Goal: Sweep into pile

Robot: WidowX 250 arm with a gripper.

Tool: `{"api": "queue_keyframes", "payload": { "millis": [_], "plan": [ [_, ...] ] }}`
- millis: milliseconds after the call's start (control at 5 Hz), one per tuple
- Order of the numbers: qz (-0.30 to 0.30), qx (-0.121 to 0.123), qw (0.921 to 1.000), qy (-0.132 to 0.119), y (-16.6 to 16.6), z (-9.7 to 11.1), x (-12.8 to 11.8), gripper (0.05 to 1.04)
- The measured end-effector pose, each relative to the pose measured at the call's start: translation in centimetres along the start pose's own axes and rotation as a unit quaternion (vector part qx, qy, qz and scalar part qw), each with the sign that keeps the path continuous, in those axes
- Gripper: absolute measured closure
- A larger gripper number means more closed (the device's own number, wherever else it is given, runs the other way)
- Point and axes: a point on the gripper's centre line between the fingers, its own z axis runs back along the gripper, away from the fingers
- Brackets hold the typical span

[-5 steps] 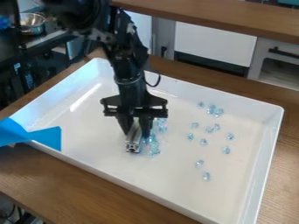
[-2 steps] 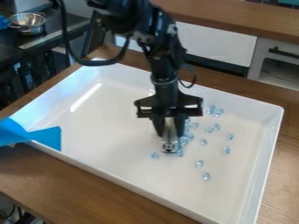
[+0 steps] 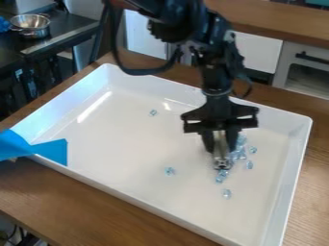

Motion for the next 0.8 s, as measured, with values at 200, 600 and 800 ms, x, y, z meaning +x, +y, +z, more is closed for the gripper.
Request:
{"api": "queue_keyframes", "payload": {
  "millis": [200, 600, 800],
  "plan": [
    [0.005, -0.006, 0.9999, -0.008, -2.2, -0.5, -0.1, 0.706],
    [0.027, -0.016, 0.9995, 0.004, -4.4, -0.3, 0.0, 0.706],
    [0.035, -0.033, 0.9986, 0.021, -3.9, 1.5, 0.4, 0.706]
  ]
}}
